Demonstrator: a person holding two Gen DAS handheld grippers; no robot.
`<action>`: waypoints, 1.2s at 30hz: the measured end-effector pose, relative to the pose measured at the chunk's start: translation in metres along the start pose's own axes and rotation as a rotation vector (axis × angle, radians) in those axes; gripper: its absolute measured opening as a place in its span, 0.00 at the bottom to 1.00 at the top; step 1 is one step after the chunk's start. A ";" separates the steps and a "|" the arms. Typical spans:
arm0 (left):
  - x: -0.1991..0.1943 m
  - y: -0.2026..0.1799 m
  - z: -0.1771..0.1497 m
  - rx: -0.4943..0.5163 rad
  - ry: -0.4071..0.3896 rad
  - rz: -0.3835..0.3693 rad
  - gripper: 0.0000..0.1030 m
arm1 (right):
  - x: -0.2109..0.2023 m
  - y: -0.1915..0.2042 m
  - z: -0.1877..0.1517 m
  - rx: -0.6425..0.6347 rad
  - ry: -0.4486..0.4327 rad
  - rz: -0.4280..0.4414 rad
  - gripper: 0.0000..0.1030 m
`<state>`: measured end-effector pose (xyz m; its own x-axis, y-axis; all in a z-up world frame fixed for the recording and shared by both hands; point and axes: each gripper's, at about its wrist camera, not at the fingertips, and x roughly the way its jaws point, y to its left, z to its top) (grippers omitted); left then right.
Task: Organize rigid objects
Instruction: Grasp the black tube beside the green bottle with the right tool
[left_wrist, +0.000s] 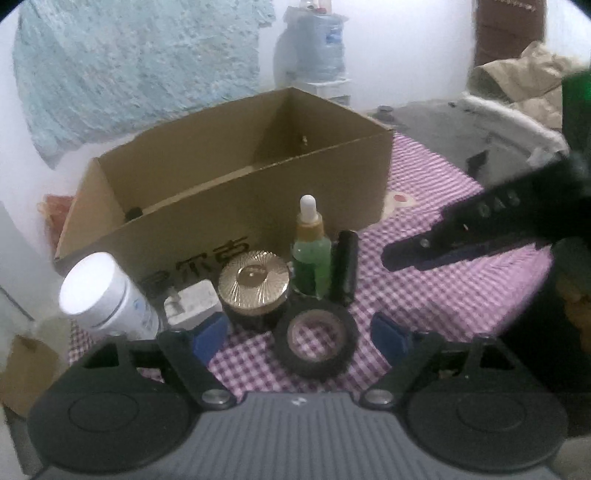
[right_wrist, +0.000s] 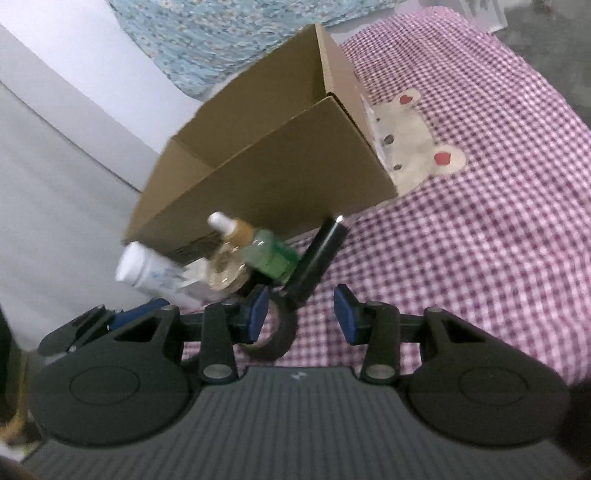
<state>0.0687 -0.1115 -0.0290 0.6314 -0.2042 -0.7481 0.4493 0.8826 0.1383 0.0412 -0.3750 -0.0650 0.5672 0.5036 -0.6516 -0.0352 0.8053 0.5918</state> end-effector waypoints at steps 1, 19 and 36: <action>0.006 -0.008 -0.001 0.018 -0.005 0.013 0.74 | 0.006 0.002 0.004 -0.010 -0.006 -0.013 0.37; 0.038 -0.037 -0.002 0.082 -0.017 -0.049 0.25 | 0.084 0.003 0.031 -0.052 0.013 -0.099 0.23; 0.051 -0.071 0.010 0.159 -0.017 -0.052 0.36 | 0.048 -0.022 0.021 0.007 0.012 -0.067 0.20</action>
<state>0.0752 -0.1884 -0.0706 0.6147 -0.2559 -0.7460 0.5749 0.7930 0.2017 0.0866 -0.3748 -0.0994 0.5581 0.4527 -0.6954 0.0078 0.8351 0.5500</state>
